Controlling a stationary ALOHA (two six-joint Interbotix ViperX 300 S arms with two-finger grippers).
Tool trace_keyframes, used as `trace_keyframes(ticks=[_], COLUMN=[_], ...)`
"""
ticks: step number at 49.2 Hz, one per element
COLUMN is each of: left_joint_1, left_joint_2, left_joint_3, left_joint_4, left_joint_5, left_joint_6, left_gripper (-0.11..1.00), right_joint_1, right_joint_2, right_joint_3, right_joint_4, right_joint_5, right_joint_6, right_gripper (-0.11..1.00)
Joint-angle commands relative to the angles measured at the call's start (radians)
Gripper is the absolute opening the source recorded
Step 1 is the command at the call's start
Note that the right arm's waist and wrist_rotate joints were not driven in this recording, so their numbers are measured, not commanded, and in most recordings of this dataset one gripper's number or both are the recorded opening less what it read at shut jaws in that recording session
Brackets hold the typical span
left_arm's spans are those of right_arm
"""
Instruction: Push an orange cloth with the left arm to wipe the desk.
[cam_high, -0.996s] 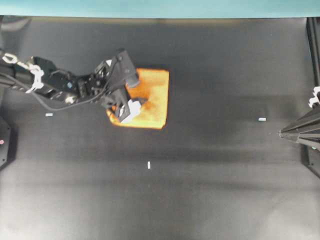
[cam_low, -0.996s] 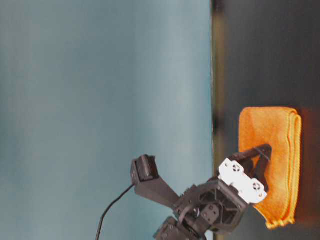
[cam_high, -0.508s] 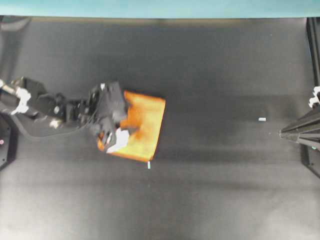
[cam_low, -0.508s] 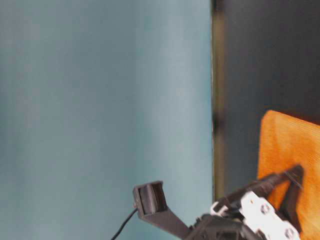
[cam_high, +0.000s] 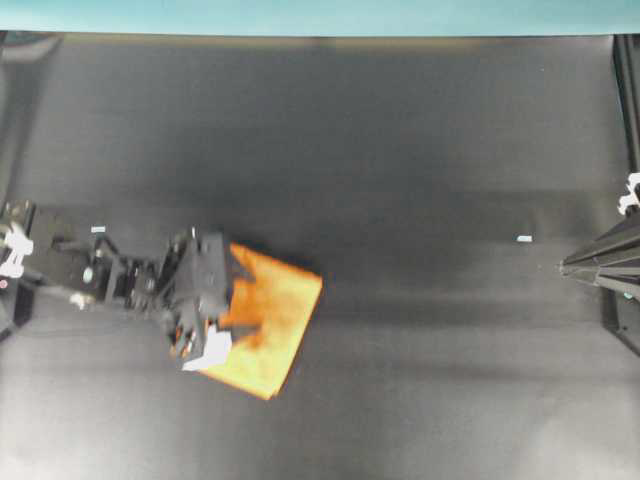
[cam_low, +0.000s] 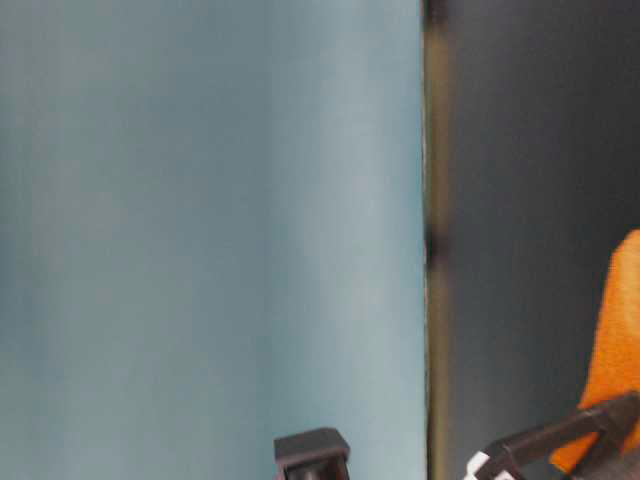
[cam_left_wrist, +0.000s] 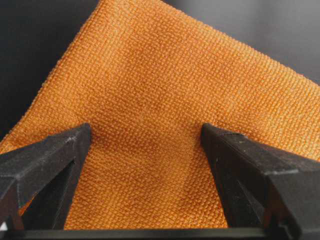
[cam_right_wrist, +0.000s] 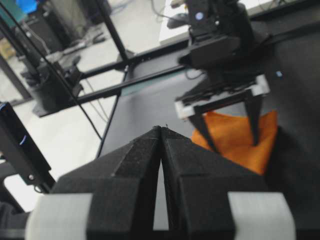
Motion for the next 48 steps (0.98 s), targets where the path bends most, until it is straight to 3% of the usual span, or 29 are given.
trace_keyframes(ticks=[1, 23, 31, 48], left_joint_1=[-0.055, -0.249, -0.314, -0.328], left_joint_2=[-0.012, -0.008, 0.0, 0.003], left_joint_3=[-0.009, -0.051, -0.074, -0.075], left_joint_4=[0.003, 0.003, 0.003, 0.003], left_joint_5=[-0.008, -0.008, -0.002, -0.002], left_joint_6=[-0.002, -0.005, -0.051, -0.054], left_gripper=[0.88, 0.88, 0.88, 0.88], right_joint_1=[0.0, 0.0, 0.0, 0.0], right_joint_2=[0.005, 0.005, 0.005, 0.005], right_joint_3=[-0.015, -0.011, -0.006, -0.006], right_joint_4=[0.002, 0.002, 0.002, 0.002], right_joint_5=[-0.006, -0.005, -0.002, -0.003], right_joint_6=[0.0, 0.0, 0.0, 0.0], right_gripper=[0.0, 0.0, 0.0, 0.0])
